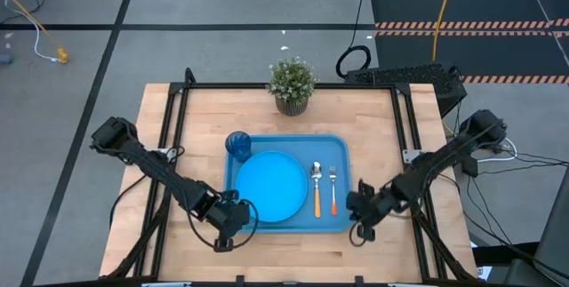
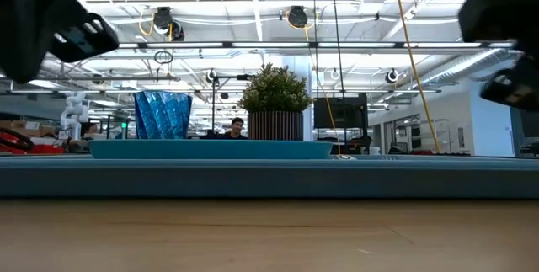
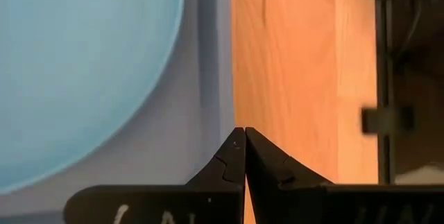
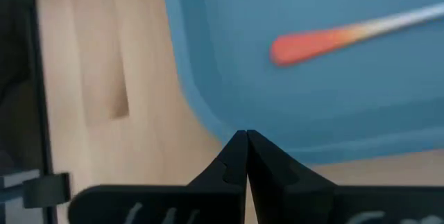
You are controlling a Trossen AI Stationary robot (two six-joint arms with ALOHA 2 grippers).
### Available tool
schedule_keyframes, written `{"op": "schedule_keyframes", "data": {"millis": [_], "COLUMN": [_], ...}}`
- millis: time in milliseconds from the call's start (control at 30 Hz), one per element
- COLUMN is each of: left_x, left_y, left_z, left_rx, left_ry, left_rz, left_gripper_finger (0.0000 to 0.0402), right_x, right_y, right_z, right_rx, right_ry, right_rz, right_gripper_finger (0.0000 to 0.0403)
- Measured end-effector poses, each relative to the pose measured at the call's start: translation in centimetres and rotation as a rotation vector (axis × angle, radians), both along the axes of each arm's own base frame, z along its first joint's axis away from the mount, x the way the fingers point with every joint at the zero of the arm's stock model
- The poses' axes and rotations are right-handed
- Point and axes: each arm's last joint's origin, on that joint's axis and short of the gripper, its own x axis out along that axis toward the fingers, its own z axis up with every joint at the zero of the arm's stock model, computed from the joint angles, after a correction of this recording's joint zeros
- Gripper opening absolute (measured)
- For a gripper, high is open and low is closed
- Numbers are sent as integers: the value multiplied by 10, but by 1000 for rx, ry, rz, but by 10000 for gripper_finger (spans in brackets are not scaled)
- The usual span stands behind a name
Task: Pick and place plate/cup/fork/spoon on tray
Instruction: Adjust the blue tray on the table
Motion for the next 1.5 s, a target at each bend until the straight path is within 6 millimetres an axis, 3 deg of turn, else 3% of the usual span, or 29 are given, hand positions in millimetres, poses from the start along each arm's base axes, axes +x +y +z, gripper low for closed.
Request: {"op": "schedule_keyframes", "data": {"millis": [233, 400, 733, 933, 1233, 1500], "left_x": [-4, -4, -4, -4, 2, 3], "left_y": [7, 8, -8, -11, -22, -24], "left_z": [-3, -3, -4, -3, -38, -39], "left_rx": [46, 23, -32, -57, -65, -69], "left_ry": [74, 85, 34, 33, 158, 147], "left_rz": [-49, -72, -118, -97, -126, -129], "left_gripper_finger": [1, 1, 1, 1, 1, 1], "right_x": [14, 24, 26, 27, 29, 33], "right_y": [44, 60, 62, 63, 58, 52], "right_z": [-2, 3, -20, -23, -24, -24], "right_rx": [5, -3, -48, -51, -81, -97], "right_ry": [50, 27, 106, 115, 118, 120], "right_rz": [27, -3, -35, -28, -18, -3], "right_gripper_finger": [0, 0, 0, 0, 0, 0]}}
